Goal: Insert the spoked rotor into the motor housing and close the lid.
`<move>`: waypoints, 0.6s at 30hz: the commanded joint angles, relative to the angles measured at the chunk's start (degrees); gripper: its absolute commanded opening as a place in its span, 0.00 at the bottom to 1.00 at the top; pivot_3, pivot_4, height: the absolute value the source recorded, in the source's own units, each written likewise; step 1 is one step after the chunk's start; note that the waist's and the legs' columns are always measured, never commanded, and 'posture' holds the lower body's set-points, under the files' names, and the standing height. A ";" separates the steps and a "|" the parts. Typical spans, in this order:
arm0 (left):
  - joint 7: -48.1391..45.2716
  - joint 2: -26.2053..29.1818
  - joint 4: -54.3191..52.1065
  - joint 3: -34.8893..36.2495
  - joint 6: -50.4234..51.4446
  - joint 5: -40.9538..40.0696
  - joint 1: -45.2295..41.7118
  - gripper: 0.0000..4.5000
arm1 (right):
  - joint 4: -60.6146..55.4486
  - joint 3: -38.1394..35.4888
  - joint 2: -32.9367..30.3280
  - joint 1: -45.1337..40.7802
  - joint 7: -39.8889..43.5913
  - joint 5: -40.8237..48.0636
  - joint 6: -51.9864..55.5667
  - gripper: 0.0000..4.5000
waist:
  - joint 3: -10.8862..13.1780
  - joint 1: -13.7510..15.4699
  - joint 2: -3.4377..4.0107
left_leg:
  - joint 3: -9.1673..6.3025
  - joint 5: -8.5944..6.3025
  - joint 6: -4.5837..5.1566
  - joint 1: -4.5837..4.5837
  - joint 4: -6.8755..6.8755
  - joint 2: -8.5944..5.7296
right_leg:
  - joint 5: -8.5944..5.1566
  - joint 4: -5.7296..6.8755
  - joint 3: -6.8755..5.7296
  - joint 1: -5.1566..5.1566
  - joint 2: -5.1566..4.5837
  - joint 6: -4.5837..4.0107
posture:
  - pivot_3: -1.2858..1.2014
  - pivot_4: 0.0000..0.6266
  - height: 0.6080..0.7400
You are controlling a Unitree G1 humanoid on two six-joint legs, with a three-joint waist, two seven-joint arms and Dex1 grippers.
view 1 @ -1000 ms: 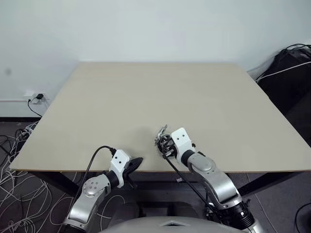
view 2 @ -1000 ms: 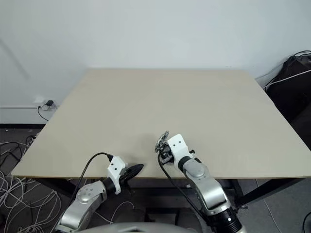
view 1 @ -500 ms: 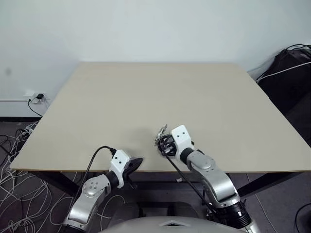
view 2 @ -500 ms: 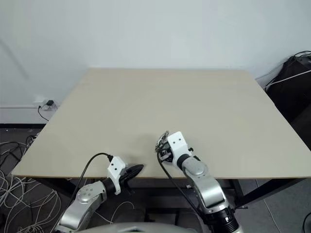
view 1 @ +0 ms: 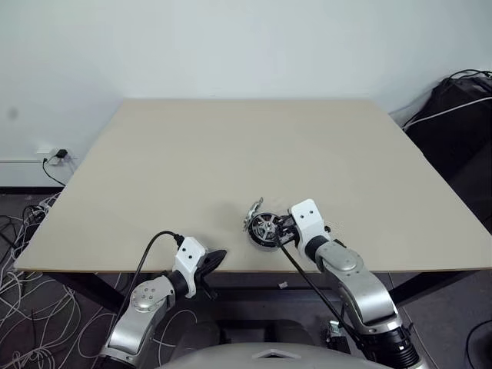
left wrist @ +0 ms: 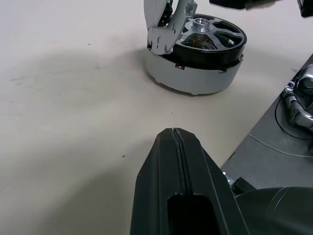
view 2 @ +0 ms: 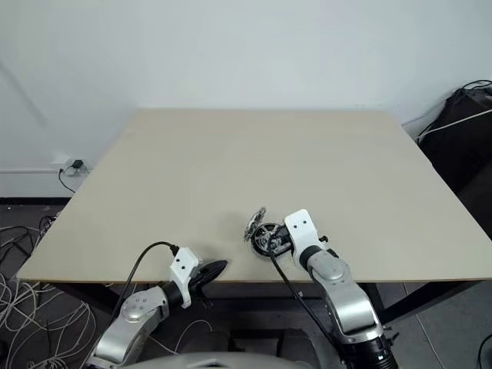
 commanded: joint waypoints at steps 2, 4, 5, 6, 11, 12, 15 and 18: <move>-0.08 -0.01 -2.85 0.20 -0.16 -0.16 -0.54 0.00 | -1.98 0.77 -0.15 -0.46 0.61 -0.47 0.67 0.01 | 0.00 0.03 0.00 | 0.00 0.00 0.00 0.01 0.00 0.00 | 0.00 0.00 0.00 0.00 0.00 0.00 | 0.52 0.00 1.00; 0.00 -0.06 -2.90 0.21 -0.18 -0.15 -0.48 0.00 | -1.85 1.25 -0.28 -0.49 0.88 -0.63 0.99 0.01 | 0.00 0.04 0.00 | 0.00 0.00 0.00 0.00 0.00 0.00 | 0.00 0.00 0.00 0.00 0.00 0.00 | 0.52 0.00 1.00; 0.04 -0.09 -2.93 0.22 -0.18 -0.16 -0.44 0.00 | -1.74 1.49 -0.29 -0.52 0.99 -0.70 1.12 0.01 | 0.00 0.04 -0.01 | 0.00 0.01 -0.02 0.00 0.00 0.00 | 0.00 0.00 0.00 0.00 0.00 0.00 | 0.52 0.00 1.00; 0.08 -0.10 -2.95 0.21 -0.20 -0.14 -0.41 0.00 | -1.64 1.73 -0.27 -0.56 1.08 -0.75 1.22 0.01 | 0.00 0.04 -0.01 | 0.00 0.01 -0.02 0.00 0.00 0.00 | 0.00 -0.01 0.00 0.00 0.00 0.00 | 0.52 0.00 1.00; 0.21 -0.16 -3.00 0.30 -0.29 -0.16 -0.25 0.00 | -0.81 2.81 0.29 -1.01 1.05 -0.94 1.09 0.01 | -0.01 0.05 -0.01 | 0.00 0.01 -0.02 0.01 0.00 0.00 | 0.00 0.00 0.00 0.01 0.00 0.00 | 0.52 0.00 1.00; 0.22 -0.15 -3.03 0.34 -0.31 -0.19 -0.20 0.00 | -0.66 3.12 0.44 -1.17 1.18 -0.90 1.11 0.01 | -0.01 0.05 -0.02 | 0.00 0.01 -0.02 0.01 0.01 0.00 | 0.00 0.00 0.00 0.01 0.00 0.00 | 0.52 0.00 1.00; 0.24 -0.15 -3.04 0.40 -0.36 -0.22 -0.15 0.00 | -0.19 4.45 0.73 -1.72 1.65 -1.17 1.07 0.01 | -0.02 -0.15 -0.03 | 0.00 0.01 -0.01 0.02 0.01 0.00 | 0.01 0.01 0.00 0.01 0.01 0.01 | 0.52 0.00 1.00; 0.21 -0.20 -3.00 0.38 -0.42 -0.24 -0.20 0.00 | 0.63 5.82 1.06 -2.25 2.31 -1.24 1.13 0.01 | -0.03 -0.34 -0.06 | -0.01 0.01 -0.02 0.04 0.01 0.01 | 0.01 0.02 0.00 0.02 0.02 0.00 | 0.52 0.00 1.00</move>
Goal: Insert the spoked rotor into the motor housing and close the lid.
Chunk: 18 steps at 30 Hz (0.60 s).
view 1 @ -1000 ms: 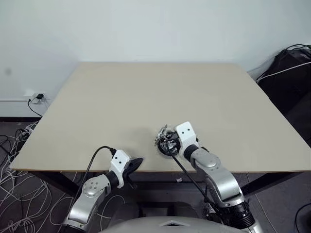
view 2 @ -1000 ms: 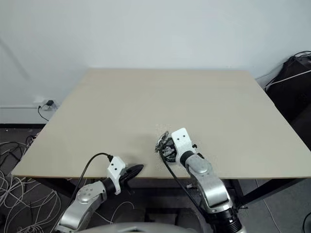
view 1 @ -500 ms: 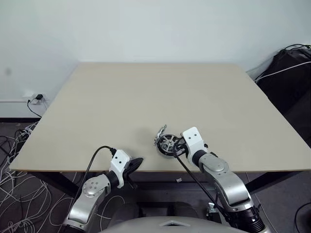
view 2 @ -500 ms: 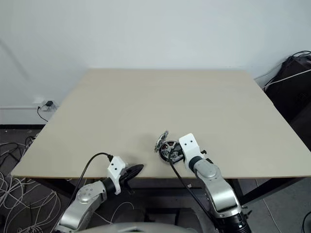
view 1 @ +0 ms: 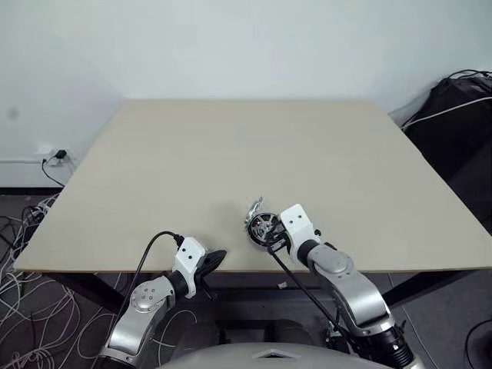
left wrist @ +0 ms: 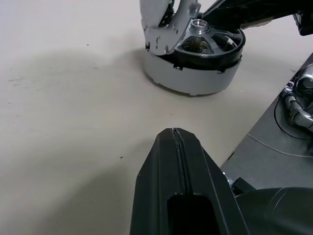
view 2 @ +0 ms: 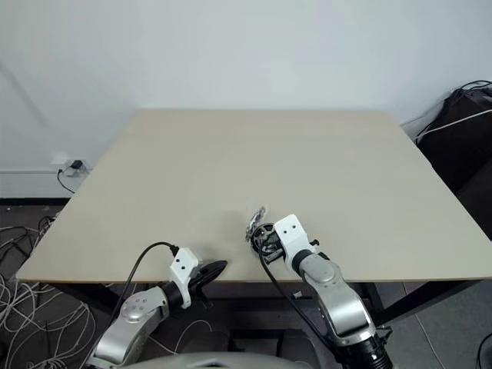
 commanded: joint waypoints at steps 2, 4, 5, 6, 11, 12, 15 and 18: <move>0.09 -0.20 -2.80 0.32 -0.49 -0.23 -0.41 0.00 | 1.29 2.43 0.97 -1.53 1.33 -0.39 -0.33 0.01 | -0.03 -0.20 -0.05 | 0.00 0.00 0.00 0.02 0.00 0.00 | 0.00 0.00 0.00 0.02 0.00 0.00 | 0.52 0.00 1.00; 0.04 -0.22 -2.76 0.29 -0.52 -0.25 -0.46 0.00 | 2.62 2.97 1.39 -1.63 1.62 -0.59 -0.49 0.01 | -0.06 -0.38 -0.10 | 0.00 0.00 0.00 0.12 0.00 0.02 | 0.00 0.02 0.01 0.09 0.02 0.00 | 0.52 0.00 1.00; 0.03 -0.26 -2.73 0.27 -0.53 -0.26 -0.49 0.00 | 3.05 3.13 1.47 -1.64 1.70 -0.80 -0.64 0.01 | -0.08 -0.42 -0.13 | 0.00 0.00 0.00 0.17 0.00 0.03 | 0.00 0.02 0.02 0.13 0.03 0.00 | 0.52 0.00 1.00; 0.04 -0.29 -2.69 0.26 -0.55 -0.24 -0.51 0.00 | 3.34 3.19 1.49 -1.60 1.77 -0.96 -0.75 0.01 | -0.09 -0.44 -0.15 | 0.00 0.00 -0.01 0.22 -0.01 0.05 | 0.00 0.02 0.02 0.18 0.04 0.00 | 0.52 0.00 1.00; 0.01 -0.31 -2.52 0.27 -0.64 -0.22 -0.52 0.00 | 2.34 1.11 1.42 -1.31 1.41 -0.88 -1.46 0.01 | -0.13 -0.43 -0.20 | 0.00 0.04 -0.08 0.29 -0.01 0.10 | -0.01 0.07 0.03 0.20 0.08 0.00 | 0.52 0.00 1.00; -0.02 -0.29 -2.50 0.27 -0.66 -0.22 -0.51 0.00 | 1.95 0.40 1.39 -1.31 1.16 -0.87 -1.86 0.01 | -0.12 -0.42 -0.19 | 0.00 0.04 -0.09 0.29 -0.01 0.11 | -0.01 0.08 0.03 0.20 0.08 0.00 | 0.52 0.00 1.00; -0.12 -0.25 -2.42 0.27 -0.64 -0.23 -0.59 0.00 | 0.76 -2.10 1.65 -1.48 0.20 -0.71 -3.10 0.01 | -0.11 -0.32 -0.18 | 0.00 0.04 -0.08 0.27 -0.01 0.10 | 0.00 0.08 0.03 0.18 0.08 0.00 | 0.52 0.00 1.00; -0.30 -0.16 -2.33 0.23 -0.66 -0.23 -0.66 0.00 | 0.00 -4.03 2.26 -1.75 -0.97 -0.89 -4.30 0.01 | -0.10 -0.22 -0.17 | 0.00 0.04 -0.07 0.20 -0.01 0.09 | 0.00 0.06 0.03 0.14 0.07 -0.01 | 0.52 0.00 1.00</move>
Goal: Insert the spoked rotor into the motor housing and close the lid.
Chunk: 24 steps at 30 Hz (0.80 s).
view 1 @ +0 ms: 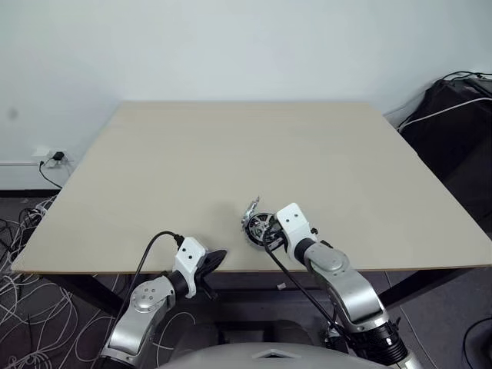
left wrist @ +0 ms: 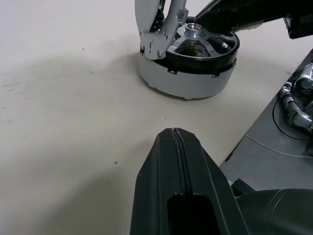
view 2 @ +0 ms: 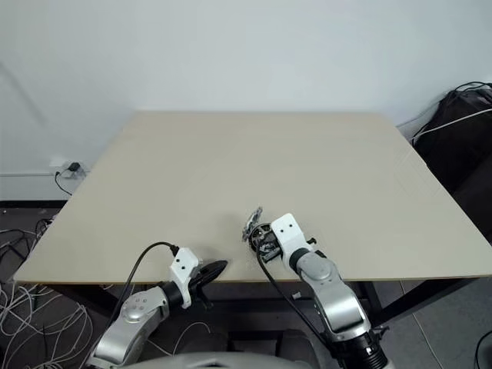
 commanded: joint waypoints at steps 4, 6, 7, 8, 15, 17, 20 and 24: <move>-0.45 0.05 -2.22 0.28 -0.64 -0.29 -0.72 0.00 | -2.77 -3.47 1.28 -1.42 -1.37 0.31 -3.05 0.01 | 0.01 0.17 0.02 | 0.00 -0.02 0.03 -0.01 -0.01 -0.01 | 0.00 -0.02 0.00 0.00 -0.01 -0.01 | 0.52 0.00 1.00; -0.53 0.10 -2.20 0.28 -0.64 -0.30 -0.75 0.00 | -2.56 -3.53 1.69 -1.62 -1.45 0.19 -3.37 0.01 | 0.03 0.16 0.04 | 0.00 -0.02 0.02 -0.02 -0.03 -0.01 | 0.00 -0.03 0.00 -0.01 -0.01 -0.01 | 0.52 0.00 1.00; -0.55 0.11 -2.18 0.29 -0.69 -0.29 -0.76 0.00 | -2.20 -3.46 1.88 -1.64 -1.44 0.14 -3.49 0.01 | 0.03 0.16 0.05 | 0.00 -0.02 0.02 -0.02 -0.04 0.00 | -0.01 -0.03 0.00 -0.02 -0.01 -0.01 | 0.52 0.00 1.00; -0.55 0.11 -2.17 0.31 -0.72 -0.28 -0.75 0.00 | -1.88 -3.33 1.97 -1.60 -1.38 0.07 -3.51 0.01 | 0.04 0.16 0.05 | 0.00 -0.02 0.02 -0.02 -0.04 0.00 | -0.01 -0.03 0.00 -0.03 -0.01 -0.02 | 0.52 0.00 1.00; -0.38 0.22 -2.32 0.55 -0.80 -0.30 -0.50 0.00 | -0.05 0.95 0.40 -0.07 2.80 0.67 0.66 0.01 | 0.05 0.16 0.06 | 0.00 -0.02 0.03 -0.02 -0.05 -0.01 | -0.02 -0.04 0.00 -0.03 -0.02 -0.04 | 0.52 0.00 1.00; -0.35 0.21 -2.38 0.51 -0.78 -0.30 -0.46 0.00 | 0.00 2.26 -0.18 -0.04 3.67 0.48 1.63 0.01 | 0.00 0.16 0.05 | 0.00 -0.02 0.03 -0.02 -0.06 -0.01 | -0.02 -0.04 -0.01 -0.03 -0.02 -0.05 | 0.52 0.00 1.00; -0.31 0.13 -2.44 0.36 -0.73 -0.28 -0.45 0.00 | -0.22 1.86 0.57 -0.07 3.44 0.92 1.61 0.01 | -0.03 0.16 0.00 | 0.00 -0.02 0.03 0.01 -0.06 0.00 | -0.03 -0.03 -0.01 0.00 -0.03 -0.05 | 0.52 0.00 1.00; -0.44 0.23 -2.39 0.39 -0.63 -0.35 -0.52 0.00 | -1.49 -1.75 2.53 -0.41 1.63 1.69 -1.36 0.01 | 0.00 0.15 0.00 | 0.00 -0.02 0.03 0.00 -0.06 0.00 | -0.03 -0.03 -0.01 -0.01 -0.03 -0.04 | 0.52 0.00 1.00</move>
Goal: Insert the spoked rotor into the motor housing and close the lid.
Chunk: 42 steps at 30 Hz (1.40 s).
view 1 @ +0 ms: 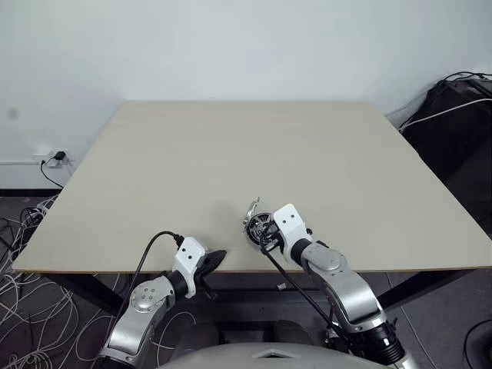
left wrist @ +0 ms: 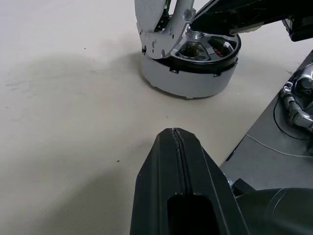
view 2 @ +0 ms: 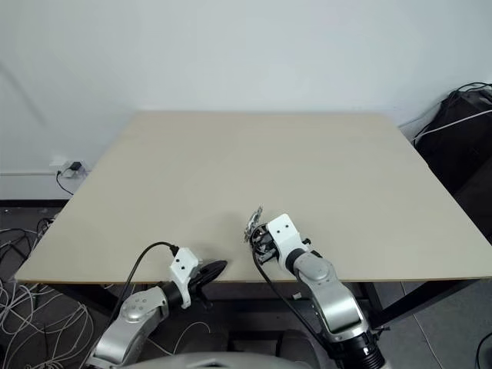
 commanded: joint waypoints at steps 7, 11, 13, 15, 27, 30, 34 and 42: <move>-0.41 0.18 -2.46 0.35 -0.49 -0.36 -0.56 0.00 | -6.02 -6.04 -0.91 0.38 0.04 2.41 -0.84 0.01 | 0.09 0.17 0.08 | 0.00 -0.01 0.03 -0.07 -0.01 -0.03 | 0.01 -0.03 0.00 -0.05 -0.01 0.01 | 0.52 0.00 1.00; -0.42 0.17 -2.56 0.25 -0.36 -0.40 -0.51 0.00 | -7.16 -5.87 -3.39 1.93 0.16 1.55 0.94 0.01 | 0.09 0.20 0.08 | 0.00 -0.02 0.03 -0.08 -0.03 -0.02 | 0.00 -0.04 -0.01 -0.07 -0.02 -0.02 | 0.52 0.00 1.00; -0.43 0.15 -2.59 0.21 -0.34 -0.42 -0.47 0.00 | -7.05 -5.89 -4.00 2.31 -0.34 0.97 1.64 0.01 | 0.10 0.22 0.09 | 0.00 -0.02 0.03 -0.08 -0.03 -0.02 | -0.01 -0.04 -0.01 -0.07 -0.03 -0.02 | 0.52 0.00 1.00; -0.43 0.15 -2.65 0.18 -0.34 -0.42 -0.38 0.00 | -7.21 -5.26 -4.47 2.53 -0.07 0.95 2.37 0.01 | 0.11 0.21 0.11 | 0.00 -0.02 0.03 -0.08 -0.03 -0.02 | -0.01 -0.03 -0.01 -0.07 -0.04 -0.02 | 0.52 0.00 1.00; -0.43 0.07 -2.54 0.30 -0.46 -0.53 -0.22 0.00 | -1.17 2.03 -1.12 -0.73 0.47 0.66 1.74 0.01 | 0.13 -0.10 -0.03 | 0.01 -0.01 0.03 -0.04 -0.03 -0.02 | 0.00 -0.03 0.00 -0.04 -0.03 0.00 | 0.52 0.00 1.00; -0.32 0.01 -2.52 0.37 -0.47 -0.55 -0.12 0.00 | 0.70 3.89 -0.27 -1.37 0.84 0.42 1.36 0.01 | 0.17 -0.18 -0.06 | 0.00 0.01 -0.01 -0.01 -0.03 0.01 | 0.00 -0.01 -0.01 -0.02 0.00 0.01 | 0.52 0.00 1.00; -0.22 0.01 -2.71 0.44 -0.51 -0.57 0.09 0.00 | 2.20 4.56 -0.08 -1.41 0.87 0.27 0.89 0.01 | 0.22 -0.04 -0.02 | 0.00 0.01 0.00 -0.05 -0.04 0.00 | -0.01 -0.01 -0.01 -0.06 -0.01 -0.01 | 0.52 0.00 1.00; -0.21 0.11 -2.87 0.48 -0.43 -0.58 0.19 0.00 | -0.41 2.05 -1.36 -0.56 1.27 1.33 0.83 0.01 | 0.24 0.09 -0.03 | 0.00 -0.03 0.04 -0.07 -0.04 -0.03 | 0.00 -0.05 -0.01 -0.06 -0.03 -0.01 | 0.52 0.00 1.00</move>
